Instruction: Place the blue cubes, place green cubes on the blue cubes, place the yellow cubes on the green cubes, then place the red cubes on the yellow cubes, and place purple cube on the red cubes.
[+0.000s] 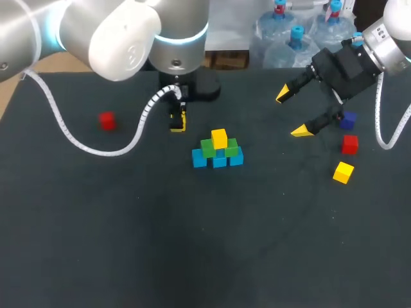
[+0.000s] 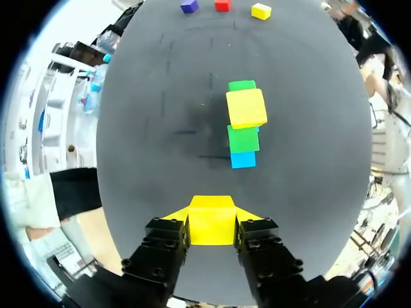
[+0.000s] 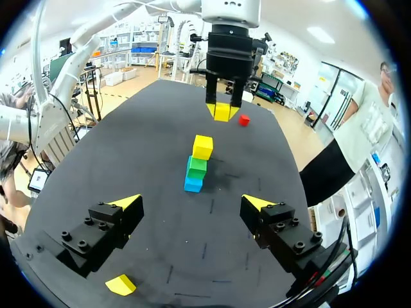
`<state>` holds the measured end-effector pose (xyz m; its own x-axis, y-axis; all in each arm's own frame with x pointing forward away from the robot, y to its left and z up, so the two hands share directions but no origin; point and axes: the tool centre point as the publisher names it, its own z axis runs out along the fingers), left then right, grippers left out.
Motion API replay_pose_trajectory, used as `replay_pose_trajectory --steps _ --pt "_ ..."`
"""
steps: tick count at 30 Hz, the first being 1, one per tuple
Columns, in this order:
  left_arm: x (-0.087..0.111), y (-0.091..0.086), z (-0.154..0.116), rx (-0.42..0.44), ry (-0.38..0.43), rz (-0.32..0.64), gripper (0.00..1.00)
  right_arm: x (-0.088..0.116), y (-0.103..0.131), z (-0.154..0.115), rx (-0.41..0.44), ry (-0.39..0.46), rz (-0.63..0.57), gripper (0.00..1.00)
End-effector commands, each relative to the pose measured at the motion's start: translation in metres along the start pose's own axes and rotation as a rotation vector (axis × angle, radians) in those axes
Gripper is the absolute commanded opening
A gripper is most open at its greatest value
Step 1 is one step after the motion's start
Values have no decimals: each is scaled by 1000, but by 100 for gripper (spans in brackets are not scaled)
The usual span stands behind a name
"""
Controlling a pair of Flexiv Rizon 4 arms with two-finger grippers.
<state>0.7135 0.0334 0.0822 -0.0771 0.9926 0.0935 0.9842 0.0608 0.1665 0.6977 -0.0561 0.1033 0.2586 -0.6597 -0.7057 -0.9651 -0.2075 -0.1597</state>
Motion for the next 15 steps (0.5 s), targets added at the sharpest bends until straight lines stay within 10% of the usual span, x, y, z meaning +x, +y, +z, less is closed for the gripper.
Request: replay_pose_trajectory --steps 1,15 --pt "-15 -7 -11 6 75 -46 0 0 0 0 1 -1 -1 100" --pt "-36 -27 -13 31 5 -101 0 0 0 0 1 -1 -1 100"
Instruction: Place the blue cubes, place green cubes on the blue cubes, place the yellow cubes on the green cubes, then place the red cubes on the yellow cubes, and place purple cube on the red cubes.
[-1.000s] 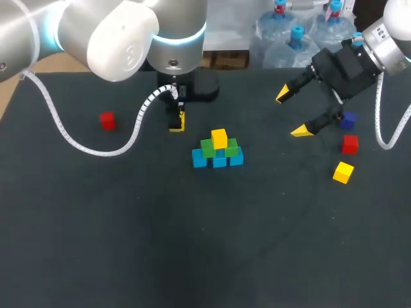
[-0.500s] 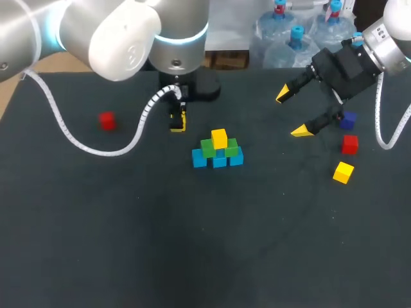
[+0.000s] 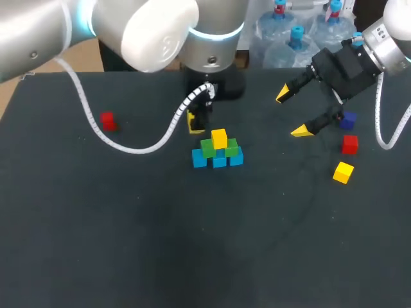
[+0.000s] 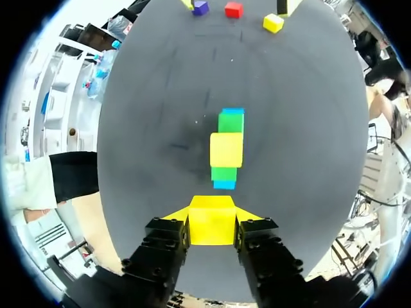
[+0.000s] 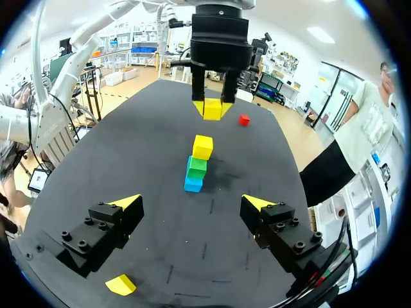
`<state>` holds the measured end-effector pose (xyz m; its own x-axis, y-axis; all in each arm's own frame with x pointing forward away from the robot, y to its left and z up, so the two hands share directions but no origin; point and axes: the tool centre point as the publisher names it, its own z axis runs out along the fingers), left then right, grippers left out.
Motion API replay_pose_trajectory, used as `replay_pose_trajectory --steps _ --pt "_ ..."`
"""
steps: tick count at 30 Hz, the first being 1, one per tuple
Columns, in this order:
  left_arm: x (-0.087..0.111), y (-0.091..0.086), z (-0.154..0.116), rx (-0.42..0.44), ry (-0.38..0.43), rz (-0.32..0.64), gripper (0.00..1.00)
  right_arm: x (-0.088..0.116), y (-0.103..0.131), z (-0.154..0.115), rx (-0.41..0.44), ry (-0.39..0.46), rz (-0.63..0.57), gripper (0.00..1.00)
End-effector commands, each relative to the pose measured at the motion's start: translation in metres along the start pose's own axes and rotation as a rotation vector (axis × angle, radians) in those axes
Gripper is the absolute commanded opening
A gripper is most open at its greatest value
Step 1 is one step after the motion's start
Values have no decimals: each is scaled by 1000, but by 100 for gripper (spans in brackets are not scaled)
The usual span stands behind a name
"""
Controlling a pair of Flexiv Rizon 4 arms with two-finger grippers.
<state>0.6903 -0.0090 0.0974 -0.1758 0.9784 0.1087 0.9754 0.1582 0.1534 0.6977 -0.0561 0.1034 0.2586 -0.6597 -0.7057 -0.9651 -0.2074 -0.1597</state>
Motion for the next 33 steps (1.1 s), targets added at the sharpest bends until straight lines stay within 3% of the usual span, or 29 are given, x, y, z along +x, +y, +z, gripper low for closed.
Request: replay_pose_trajectory --steps 1,19,33 --pt "1 -5 12 17 -33 -7 0 0 0 0 1 -1 -1 100" --pt "-18 -14 24 55 -16 -25 0 0 0 0 1 -1 -1 100" --pt "-16 -21 27 59 -19 -52 0 0 0 0 1 -1 -1 100"
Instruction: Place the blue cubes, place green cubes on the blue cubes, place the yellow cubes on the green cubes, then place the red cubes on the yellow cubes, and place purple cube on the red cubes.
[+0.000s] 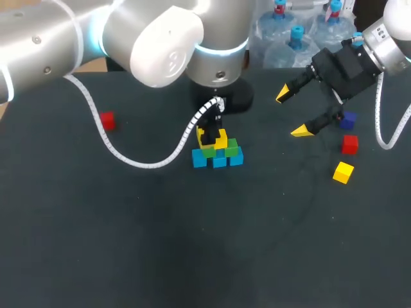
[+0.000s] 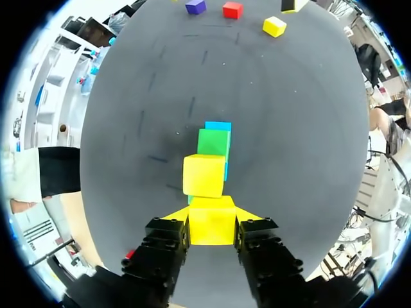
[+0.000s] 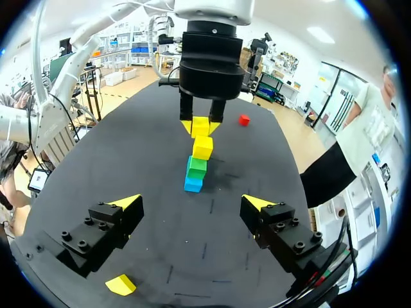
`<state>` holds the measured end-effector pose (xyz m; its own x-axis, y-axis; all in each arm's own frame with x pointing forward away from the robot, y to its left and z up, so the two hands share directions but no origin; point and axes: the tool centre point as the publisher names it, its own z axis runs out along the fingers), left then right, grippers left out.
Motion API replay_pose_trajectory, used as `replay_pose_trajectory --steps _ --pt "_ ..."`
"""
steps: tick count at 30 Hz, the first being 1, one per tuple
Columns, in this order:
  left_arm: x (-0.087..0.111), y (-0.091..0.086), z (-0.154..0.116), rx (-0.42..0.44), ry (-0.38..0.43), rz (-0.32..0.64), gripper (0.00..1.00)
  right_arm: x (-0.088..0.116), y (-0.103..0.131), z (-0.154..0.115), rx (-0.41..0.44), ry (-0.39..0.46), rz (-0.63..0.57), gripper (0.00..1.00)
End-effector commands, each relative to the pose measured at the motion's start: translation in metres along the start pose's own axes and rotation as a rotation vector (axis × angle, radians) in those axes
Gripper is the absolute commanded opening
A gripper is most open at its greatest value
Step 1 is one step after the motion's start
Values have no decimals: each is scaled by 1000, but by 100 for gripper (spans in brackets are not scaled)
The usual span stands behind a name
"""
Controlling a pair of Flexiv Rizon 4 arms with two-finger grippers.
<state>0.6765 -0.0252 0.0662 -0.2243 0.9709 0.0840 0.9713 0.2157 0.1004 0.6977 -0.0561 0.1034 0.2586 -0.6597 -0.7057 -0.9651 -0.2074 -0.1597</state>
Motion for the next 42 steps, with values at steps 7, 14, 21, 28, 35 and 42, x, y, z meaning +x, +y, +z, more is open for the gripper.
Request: replay_pose_trajectory --steps 7,14,21,28,35,42 --pt "-2 0 4 2 -9 0 0 0 0 0 1 -1 -1 100" --pt "-4 -2 5 4 -12 -4 0 0 0 0 1 -1 -1 100" --pt "-2 -3 6 2 -12 -11 0 0 0 0 1 -1 -1 100" --pt "-1 -4 11 7 -18 -17 0 0 0 0 1 -1 -1 100" --pt "0 -5 14 12 -21 -20 0 0 0 0 1 -1 -1 100" --pt "-1 -4 16 15 -25 -20 0 0 0 0 1 -1 -1 100"
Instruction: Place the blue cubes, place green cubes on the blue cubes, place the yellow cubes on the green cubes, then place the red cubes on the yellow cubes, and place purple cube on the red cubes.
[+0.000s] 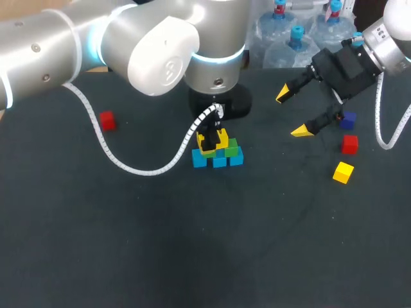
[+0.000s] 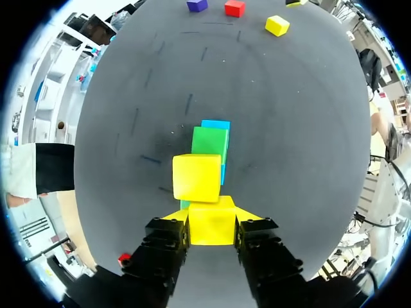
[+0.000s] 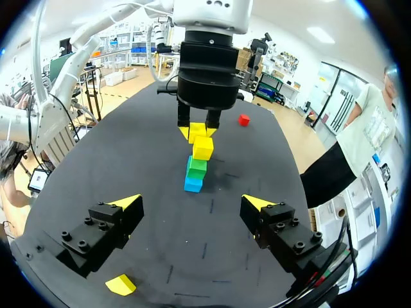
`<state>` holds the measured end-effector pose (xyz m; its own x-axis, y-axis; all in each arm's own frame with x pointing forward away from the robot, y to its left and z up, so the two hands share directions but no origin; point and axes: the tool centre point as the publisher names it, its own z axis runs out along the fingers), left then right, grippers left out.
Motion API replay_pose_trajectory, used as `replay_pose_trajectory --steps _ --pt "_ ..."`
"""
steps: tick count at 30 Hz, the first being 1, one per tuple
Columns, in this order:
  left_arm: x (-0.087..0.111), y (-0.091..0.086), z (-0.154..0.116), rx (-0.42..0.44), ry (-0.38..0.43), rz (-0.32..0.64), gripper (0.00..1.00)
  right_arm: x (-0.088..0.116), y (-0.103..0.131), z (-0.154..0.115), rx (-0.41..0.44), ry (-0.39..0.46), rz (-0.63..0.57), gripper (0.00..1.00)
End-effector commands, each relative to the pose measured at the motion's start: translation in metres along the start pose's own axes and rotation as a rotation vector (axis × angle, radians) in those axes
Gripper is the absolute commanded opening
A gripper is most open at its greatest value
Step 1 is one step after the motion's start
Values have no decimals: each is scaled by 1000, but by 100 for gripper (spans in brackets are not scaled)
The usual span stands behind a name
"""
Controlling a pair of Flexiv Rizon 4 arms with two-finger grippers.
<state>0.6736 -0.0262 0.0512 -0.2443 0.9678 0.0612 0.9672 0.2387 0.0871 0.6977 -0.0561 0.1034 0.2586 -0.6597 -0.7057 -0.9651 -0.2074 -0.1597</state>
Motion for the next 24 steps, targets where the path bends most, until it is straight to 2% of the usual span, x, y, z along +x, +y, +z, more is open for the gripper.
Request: replay_pose_trajectory --steps 1,24 --pt "1 0 2 0 -4 3 0 0 0 0 1 -1 -1 100" --pt "0 8 1 -13 -4 16 0 0 0 0 1 -1 -1 100"
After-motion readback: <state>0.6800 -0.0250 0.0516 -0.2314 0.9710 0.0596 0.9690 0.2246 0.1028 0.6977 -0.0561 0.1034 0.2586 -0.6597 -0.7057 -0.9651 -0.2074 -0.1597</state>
